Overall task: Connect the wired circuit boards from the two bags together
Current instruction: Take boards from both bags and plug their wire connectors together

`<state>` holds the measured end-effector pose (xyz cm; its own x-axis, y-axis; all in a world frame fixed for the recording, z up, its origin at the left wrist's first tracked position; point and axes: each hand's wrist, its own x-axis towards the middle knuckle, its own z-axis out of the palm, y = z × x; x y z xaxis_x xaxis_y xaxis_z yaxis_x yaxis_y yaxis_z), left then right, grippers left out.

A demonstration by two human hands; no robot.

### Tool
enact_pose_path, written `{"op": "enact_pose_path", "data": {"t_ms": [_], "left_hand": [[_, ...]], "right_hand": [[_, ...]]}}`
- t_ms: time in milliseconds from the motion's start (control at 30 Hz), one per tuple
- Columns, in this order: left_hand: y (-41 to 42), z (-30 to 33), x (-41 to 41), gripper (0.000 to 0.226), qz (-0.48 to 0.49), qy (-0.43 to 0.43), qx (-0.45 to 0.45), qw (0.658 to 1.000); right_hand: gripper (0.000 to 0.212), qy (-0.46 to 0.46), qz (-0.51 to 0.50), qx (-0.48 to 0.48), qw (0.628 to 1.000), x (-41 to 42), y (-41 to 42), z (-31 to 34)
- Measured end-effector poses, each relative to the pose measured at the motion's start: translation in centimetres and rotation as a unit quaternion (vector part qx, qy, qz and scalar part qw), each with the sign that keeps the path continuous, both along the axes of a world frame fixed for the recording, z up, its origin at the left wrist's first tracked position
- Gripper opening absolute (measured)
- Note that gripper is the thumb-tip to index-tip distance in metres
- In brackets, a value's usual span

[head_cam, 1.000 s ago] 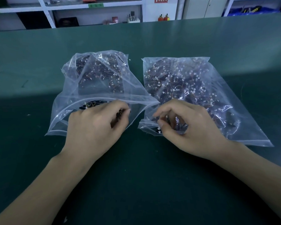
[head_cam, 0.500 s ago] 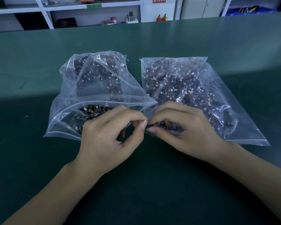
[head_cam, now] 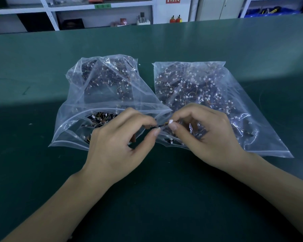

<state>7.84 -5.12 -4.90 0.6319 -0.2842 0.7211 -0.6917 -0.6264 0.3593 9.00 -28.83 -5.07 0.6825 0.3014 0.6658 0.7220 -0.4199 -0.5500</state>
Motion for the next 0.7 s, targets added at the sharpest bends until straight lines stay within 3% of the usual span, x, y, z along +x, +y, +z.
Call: {"op": "enact_pose_path", "data": {"t_ms": [333,700], "left_hand": [[-0.21,-0.08,0.02,0.015,-0.011,-0.026,0.015,1.0],[-0.17,0.1,-0.12,0.013,-0.02,-0.012,0.012,1.0]], "right_hand": [[0.012,0.009,-0.007,-0.057,0.998,-0.32,0.25,0.27],[0.008,0.005,-0.011,-0.055,0.998,-0.56,0.38,0.49]]}}
